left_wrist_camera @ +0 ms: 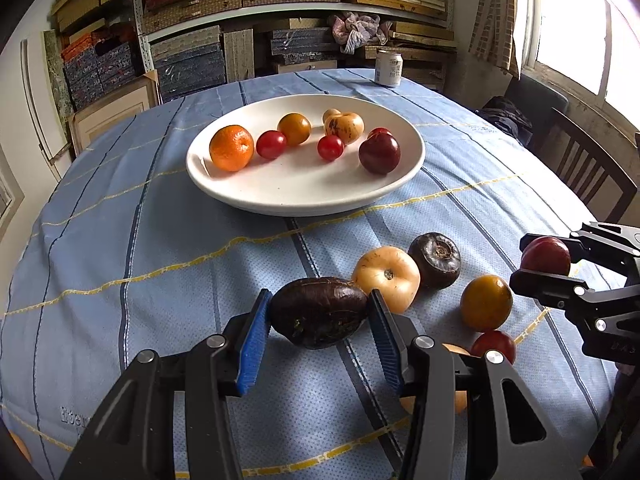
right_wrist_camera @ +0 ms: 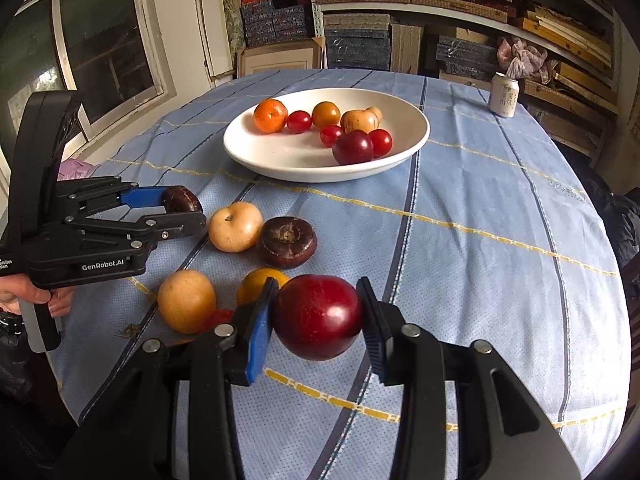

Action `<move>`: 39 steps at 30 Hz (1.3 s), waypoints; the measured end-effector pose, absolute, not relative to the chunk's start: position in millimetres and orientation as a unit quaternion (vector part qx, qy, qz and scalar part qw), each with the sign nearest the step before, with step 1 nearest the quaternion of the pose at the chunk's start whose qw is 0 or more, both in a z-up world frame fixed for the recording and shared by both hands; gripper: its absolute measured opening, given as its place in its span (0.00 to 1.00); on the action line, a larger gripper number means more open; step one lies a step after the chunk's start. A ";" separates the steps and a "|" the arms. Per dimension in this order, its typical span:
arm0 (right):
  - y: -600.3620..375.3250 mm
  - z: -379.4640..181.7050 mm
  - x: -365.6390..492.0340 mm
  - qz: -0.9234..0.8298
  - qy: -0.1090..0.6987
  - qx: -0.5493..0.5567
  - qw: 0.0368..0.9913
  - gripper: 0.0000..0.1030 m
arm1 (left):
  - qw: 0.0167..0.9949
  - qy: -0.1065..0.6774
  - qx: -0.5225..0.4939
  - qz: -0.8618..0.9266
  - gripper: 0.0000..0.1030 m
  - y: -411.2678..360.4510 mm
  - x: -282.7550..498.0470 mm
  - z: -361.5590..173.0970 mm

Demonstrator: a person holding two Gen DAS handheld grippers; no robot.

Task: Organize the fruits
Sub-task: 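Carry the dark brown fruit and red plum over the plate and open both grippers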

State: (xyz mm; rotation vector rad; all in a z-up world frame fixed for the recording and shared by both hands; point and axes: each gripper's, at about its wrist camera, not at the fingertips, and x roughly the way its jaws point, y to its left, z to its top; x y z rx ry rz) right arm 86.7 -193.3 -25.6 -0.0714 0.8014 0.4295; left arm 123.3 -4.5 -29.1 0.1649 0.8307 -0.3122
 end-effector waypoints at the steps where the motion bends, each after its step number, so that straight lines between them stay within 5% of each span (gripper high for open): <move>1: -193.5 -25.0 86.8 0.206 0.386 -0.033 0.898 0.38 | 0.900 0.401 0.079 -0.149 0.48 -3.2 122.7 -28.7; 26: -173.2 35.2 157.3 0.240 0.321 -0.043 0.915 0.38 | 0.916 0.369 0.065 -0.145 0.48 -0.4 166.5 12.4; 39: -142.1 4.3 219.9 0.261 0.363 -0.018 0.894 0.38 | 0.920 0.365 0.062 -0.127 0.48 4.2 224.4 5.7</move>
